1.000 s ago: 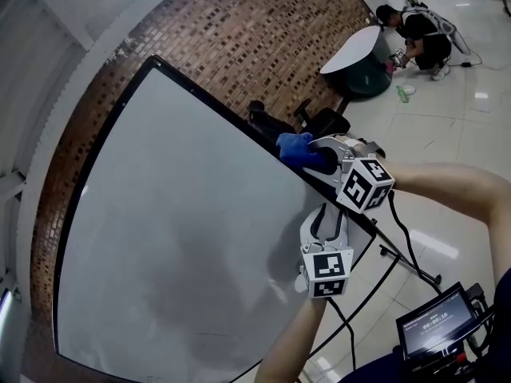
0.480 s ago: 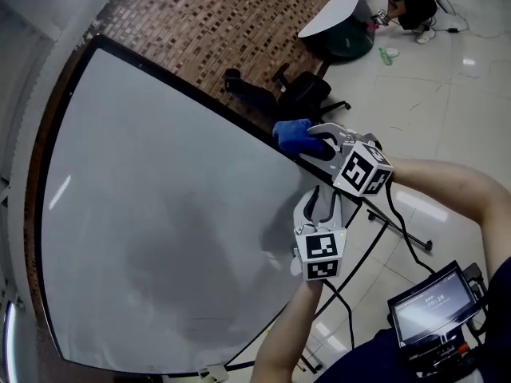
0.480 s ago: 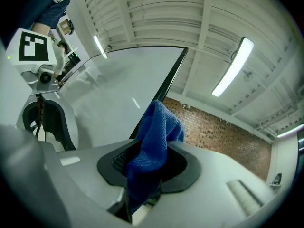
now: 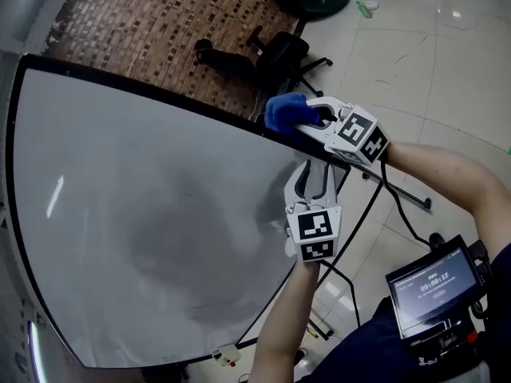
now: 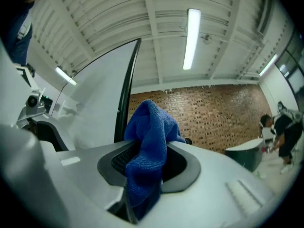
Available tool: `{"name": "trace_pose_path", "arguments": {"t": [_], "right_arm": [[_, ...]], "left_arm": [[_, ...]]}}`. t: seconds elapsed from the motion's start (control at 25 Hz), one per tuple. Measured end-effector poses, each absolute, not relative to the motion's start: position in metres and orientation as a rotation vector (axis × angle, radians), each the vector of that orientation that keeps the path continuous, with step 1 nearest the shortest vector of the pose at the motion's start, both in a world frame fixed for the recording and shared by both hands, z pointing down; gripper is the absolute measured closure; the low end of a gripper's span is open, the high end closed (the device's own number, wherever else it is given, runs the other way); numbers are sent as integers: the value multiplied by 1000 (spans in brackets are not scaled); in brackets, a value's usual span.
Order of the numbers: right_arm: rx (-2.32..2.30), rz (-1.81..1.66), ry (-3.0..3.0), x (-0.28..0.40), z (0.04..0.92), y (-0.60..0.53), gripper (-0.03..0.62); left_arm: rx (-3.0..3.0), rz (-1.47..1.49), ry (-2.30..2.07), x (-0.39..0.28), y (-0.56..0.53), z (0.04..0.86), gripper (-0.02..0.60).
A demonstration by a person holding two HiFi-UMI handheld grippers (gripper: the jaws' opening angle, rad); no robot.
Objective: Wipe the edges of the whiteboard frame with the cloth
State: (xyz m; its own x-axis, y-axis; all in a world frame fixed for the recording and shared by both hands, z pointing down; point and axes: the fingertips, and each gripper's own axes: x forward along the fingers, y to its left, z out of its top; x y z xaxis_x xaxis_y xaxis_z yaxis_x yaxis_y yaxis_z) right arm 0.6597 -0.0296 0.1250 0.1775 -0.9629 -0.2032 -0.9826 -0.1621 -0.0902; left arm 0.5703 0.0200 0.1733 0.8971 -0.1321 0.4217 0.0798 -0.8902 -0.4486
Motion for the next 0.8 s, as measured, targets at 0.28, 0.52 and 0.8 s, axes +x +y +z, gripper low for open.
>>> {"name": "trace_pose_path", "arguments": {"t": [0.28,0.52,0.8], "right_arm": [[-2127,-69,1829,652,188,-34,474],[-2027,-111,1750,646,185,-31,476],[-1943,-263,1631,656,207,-25,477]], "left_arm": [[-2613,-683,17,550,23,207,422],[-2618,-752,15,538,22,218,422],[-2616,-793,6,531,22,224,423]]}}
